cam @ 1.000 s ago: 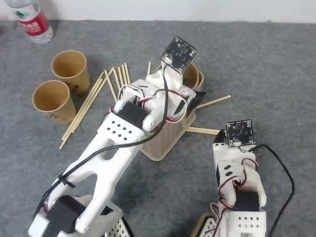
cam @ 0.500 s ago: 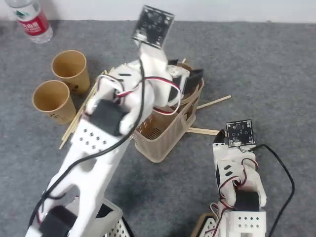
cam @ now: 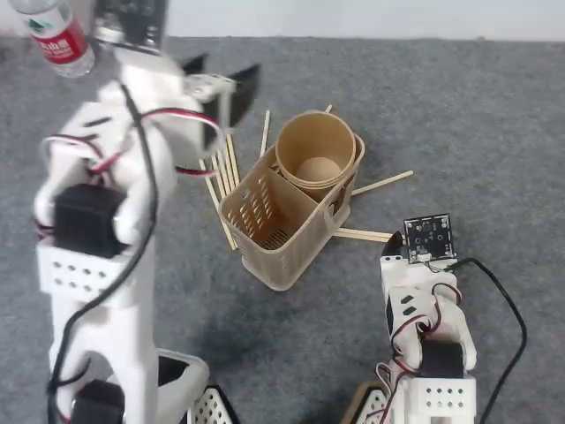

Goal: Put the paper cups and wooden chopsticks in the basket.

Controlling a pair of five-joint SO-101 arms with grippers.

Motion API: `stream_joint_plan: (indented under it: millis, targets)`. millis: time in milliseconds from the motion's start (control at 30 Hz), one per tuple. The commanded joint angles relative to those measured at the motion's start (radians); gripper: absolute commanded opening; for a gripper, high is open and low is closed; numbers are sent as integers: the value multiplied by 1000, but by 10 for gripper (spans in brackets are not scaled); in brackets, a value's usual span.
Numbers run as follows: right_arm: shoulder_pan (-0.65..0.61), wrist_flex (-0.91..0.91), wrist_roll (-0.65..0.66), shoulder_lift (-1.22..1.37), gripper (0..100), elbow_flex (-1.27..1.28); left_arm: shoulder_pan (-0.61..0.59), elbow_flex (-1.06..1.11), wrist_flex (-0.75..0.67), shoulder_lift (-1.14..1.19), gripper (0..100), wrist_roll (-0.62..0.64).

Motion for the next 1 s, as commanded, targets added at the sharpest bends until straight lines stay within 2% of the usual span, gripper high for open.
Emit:
stream_joint_plan:
  millis: [0,367,567,733,867,967]
  targets:
    - [-5,-1,14,-15,209,18,-152,-38,3,-28,217,-77]
    - [-5,2,14,-15,209,18,-439,-27,-2,-20,217,-193]
    - [-5,5,14,-15,209,18,-548,114,-86,-20,217,-252]
    - [-5,5,14,-13,209,18,-557,182,-40,-20,218,-252]
    - [-5,5,14,-12,209,18,-519,199,-23,21,219,-258]
    - [-5,5,14,-12,209,18,-488,193,20,100,219,-336]
